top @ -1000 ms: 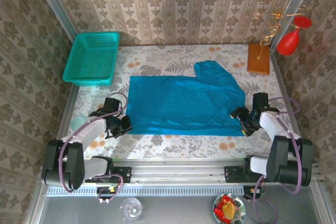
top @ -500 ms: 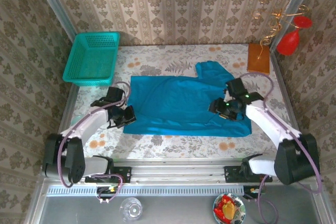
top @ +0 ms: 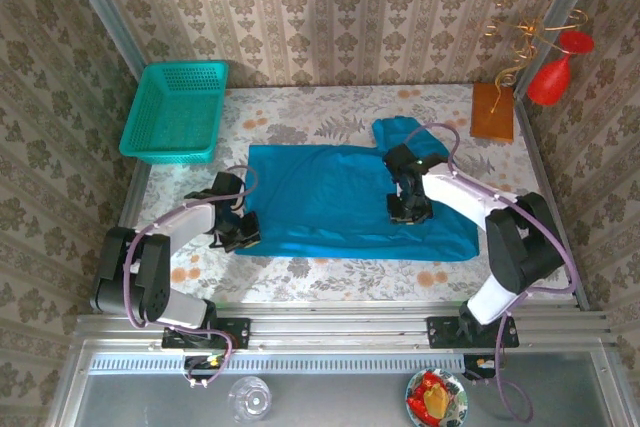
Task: Fold the inside-out t-shirt
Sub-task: Smooth out the T-shirt at the center of the table.
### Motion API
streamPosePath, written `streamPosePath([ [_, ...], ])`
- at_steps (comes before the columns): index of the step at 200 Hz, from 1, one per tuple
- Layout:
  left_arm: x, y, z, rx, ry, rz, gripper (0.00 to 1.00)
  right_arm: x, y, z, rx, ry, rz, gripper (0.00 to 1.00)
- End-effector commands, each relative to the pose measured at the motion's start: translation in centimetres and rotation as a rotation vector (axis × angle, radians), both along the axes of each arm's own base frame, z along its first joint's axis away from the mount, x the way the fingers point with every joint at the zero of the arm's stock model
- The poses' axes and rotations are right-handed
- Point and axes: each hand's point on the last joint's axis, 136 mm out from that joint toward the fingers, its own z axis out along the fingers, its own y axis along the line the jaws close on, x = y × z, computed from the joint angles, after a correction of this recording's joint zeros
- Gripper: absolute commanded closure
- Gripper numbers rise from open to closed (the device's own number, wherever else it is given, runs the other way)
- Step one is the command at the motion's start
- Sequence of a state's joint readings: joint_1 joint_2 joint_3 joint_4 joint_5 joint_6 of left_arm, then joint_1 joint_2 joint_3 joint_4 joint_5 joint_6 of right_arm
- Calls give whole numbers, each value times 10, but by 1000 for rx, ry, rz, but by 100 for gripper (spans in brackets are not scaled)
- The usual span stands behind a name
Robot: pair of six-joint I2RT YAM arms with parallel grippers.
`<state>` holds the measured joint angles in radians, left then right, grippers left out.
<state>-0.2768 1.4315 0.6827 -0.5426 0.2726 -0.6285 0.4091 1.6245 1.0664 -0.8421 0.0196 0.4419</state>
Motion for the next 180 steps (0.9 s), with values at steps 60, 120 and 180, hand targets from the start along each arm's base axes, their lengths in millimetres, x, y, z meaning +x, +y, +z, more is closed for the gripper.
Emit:
streamPosePath([
  [60,-16,20,-11,82,44,5,99,-37,-35,-22,-72,51,-120,65],
  [120,-15,19,-10,77,42,10,99,-31,-38,-23,-104,46,-113,73],
  [180,-15,19,-8,80,40,9,99,-12,-28,8,-52,-30,-102,100],
])
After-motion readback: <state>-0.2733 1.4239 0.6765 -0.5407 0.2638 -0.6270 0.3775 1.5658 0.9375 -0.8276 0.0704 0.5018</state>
